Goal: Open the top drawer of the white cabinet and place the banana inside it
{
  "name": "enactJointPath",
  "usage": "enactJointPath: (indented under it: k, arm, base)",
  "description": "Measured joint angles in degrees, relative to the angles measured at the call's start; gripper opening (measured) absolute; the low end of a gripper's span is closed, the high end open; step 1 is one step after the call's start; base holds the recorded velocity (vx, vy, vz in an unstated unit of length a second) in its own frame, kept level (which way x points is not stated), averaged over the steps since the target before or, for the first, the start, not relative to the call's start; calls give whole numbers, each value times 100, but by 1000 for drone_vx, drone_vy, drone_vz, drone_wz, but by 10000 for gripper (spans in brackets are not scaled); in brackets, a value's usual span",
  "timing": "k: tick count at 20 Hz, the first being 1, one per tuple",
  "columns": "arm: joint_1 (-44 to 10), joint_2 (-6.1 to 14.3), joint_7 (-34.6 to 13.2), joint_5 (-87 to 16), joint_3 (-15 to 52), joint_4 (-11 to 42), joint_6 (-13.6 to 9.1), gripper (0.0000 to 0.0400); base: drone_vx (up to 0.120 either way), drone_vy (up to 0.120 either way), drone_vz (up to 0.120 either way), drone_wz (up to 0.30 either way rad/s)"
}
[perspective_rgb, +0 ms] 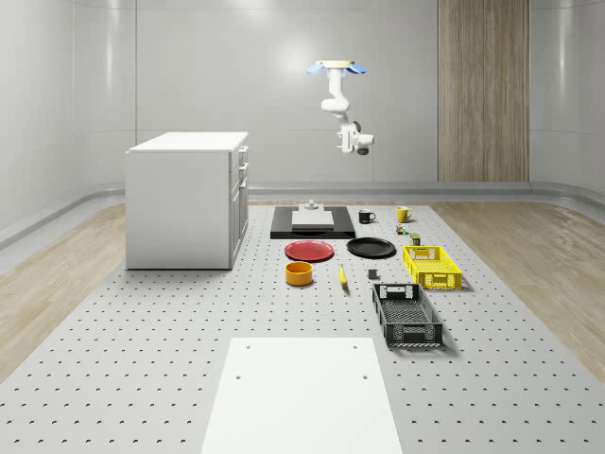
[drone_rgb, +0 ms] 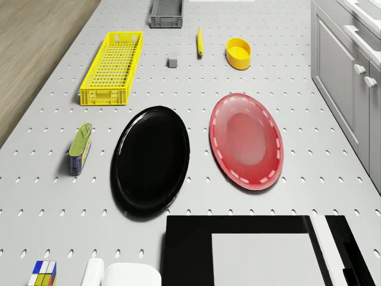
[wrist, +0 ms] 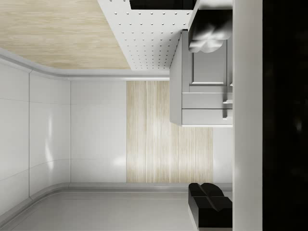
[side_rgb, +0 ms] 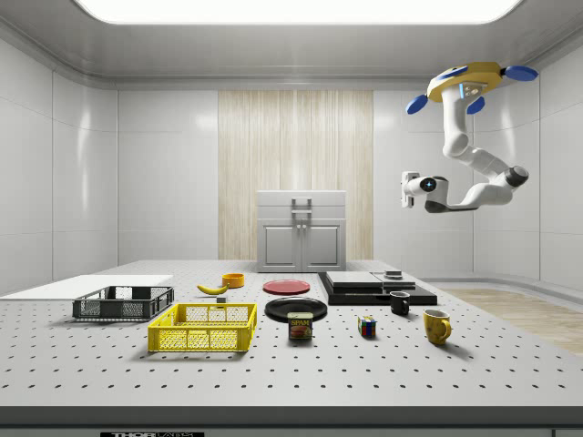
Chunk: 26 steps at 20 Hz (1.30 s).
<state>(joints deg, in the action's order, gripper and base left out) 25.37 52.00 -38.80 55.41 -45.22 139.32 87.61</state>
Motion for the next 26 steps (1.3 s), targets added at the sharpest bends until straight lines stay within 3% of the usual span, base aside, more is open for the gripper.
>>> enactJointPath:
  k: [26]
  arm:
    - [672, 610, -371, -450, -278, 79, 595, 400]
  base:
    - [120, -120, 0, 0]
